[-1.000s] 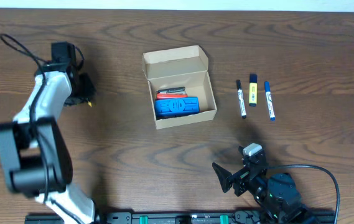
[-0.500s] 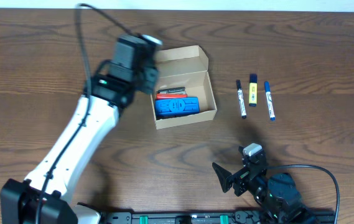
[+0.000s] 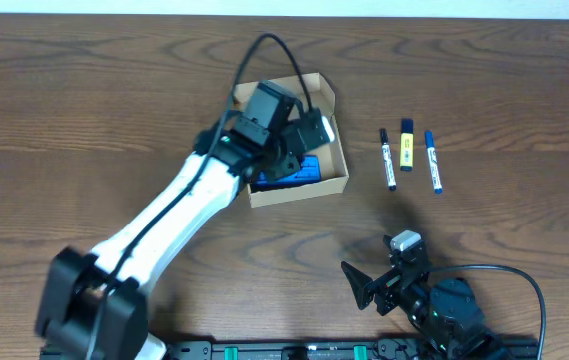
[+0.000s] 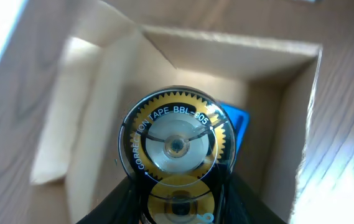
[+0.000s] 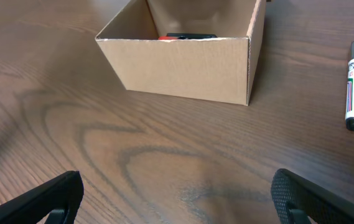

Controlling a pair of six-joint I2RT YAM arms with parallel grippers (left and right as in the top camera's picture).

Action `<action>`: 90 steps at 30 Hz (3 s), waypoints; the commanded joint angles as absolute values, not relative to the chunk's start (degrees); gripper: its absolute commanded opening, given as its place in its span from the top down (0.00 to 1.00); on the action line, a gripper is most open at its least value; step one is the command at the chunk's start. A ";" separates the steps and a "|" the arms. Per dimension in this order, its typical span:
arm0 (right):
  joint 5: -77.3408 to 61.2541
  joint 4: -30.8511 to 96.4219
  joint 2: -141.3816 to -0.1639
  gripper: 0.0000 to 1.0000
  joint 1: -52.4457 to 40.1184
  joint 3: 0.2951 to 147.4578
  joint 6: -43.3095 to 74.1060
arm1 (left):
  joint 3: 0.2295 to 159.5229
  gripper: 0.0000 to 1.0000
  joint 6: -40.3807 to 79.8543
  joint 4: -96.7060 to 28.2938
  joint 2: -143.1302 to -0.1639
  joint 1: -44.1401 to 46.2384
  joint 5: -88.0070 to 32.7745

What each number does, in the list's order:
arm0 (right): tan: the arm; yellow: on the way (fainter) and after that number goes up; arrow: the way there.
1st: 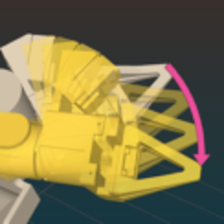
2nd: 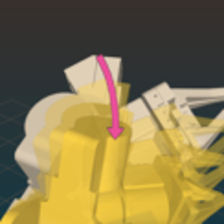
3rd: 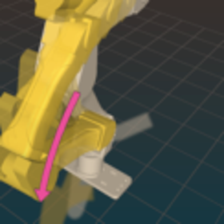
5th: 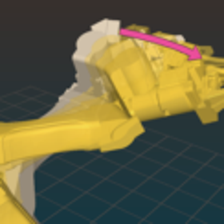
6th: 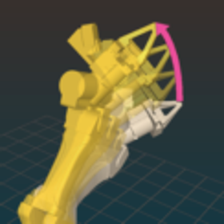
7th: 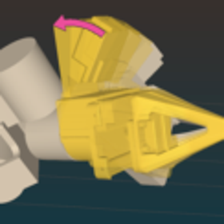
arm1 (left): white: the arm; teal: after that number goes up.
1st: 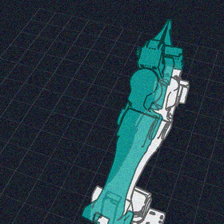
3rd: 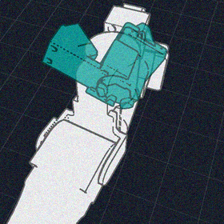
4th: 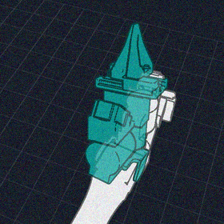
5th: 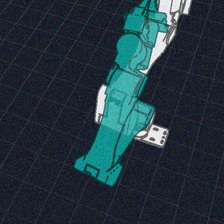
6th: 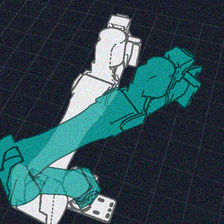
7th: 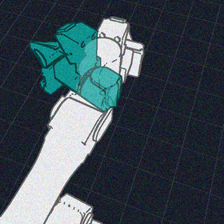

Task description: Pack container

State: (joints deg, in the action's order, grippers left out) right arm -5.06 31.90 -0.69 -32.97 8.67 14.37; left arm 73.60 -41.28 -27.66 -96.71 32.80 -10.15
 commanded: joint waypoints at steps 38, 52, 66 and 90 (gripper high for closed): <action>-4.49 31.92 -0.38 0.01 -33.41 8.47 13.41 | 76.64 0.46 -42.94 -29.82 -103.44 32.53 1.96; -4.49 31.92 -0.38 0.01 -33.41 8.45 13.39 | 80.47 0.34 -8.47 -34.98 -94.85 31.03 18.90; -4.49 31.92 -0.38 0.01 -33.41 8.45 13.39 | 80.36 0.31 18.26 -46.35 -100.40 31.03 16.45; -4.49 31.92 -0.38 0.01 -33.41 8.45 13.39 | 80.31 0.34 16.67 -49.21 -106.91 24.01 18.98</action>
State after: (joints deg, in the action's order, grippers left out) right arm -5.06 31.90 -0.69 -32.97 8.67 14.37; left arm 80.34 17.80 -49.08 -106.43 24.84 17.32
